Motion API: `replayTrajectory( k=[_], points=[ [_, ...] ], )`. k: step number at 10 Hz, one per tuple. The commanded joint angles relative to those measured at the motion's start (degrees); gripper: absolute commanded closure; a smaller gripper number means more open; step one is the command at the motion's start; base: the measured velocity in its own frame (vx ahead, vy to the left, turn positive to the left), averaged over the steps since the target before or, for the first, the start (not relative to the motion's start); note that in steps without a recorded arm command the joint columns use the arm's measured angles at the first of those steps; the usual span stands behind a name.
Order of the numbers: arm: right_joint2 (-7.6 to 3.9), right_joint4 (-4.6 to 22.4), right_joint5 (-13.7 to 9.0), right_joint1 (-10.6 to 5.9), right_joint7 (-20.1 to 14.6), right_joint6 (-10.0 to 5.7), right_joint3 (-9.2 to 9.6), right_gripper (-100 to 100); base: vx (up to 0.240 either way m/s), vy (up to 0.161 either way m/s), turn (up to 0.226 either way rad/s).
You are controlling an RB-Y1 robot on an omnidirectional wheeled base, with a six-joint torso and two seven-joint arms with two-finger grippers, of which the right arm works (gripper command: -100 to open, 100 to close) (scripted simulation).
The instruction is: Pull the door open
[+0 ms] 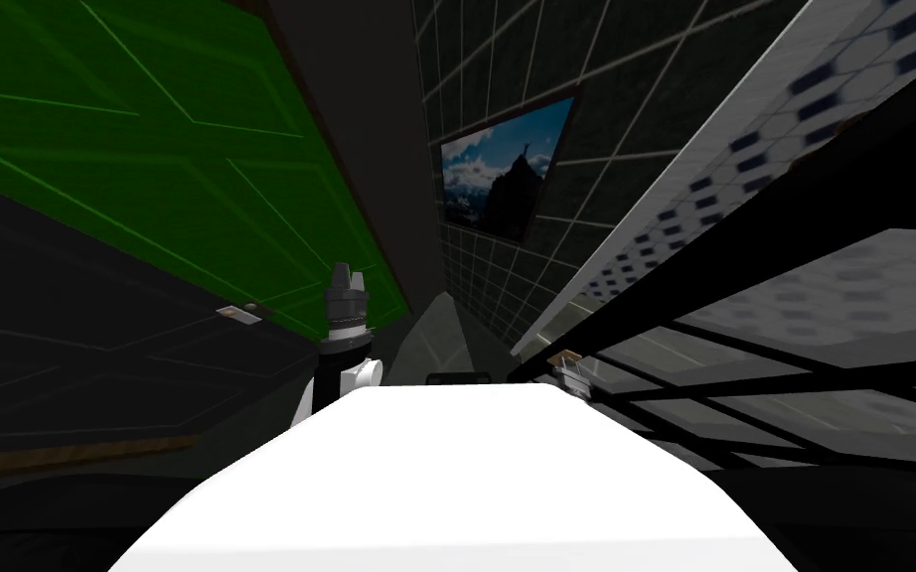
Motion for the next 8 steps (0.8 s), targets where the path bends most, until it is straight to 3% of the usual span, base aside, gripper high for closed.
replayTrajectory(
  k=[1,3,8],
  points=[
    [-0.63,-0.4,1.01,0.65,-0.97,-0.83,1.43,100,-0.263,0.037,0.063],
    [-0.63,-0.53,1.26,0.95,-1.05,-0.85,1.81,100,-0.193,0.021,0.048],
    [-2.13,-1.68,4.46,2.71,-2.86,-3.45,6.15,100,-0.206,-0.004,0.055]
  ],
)
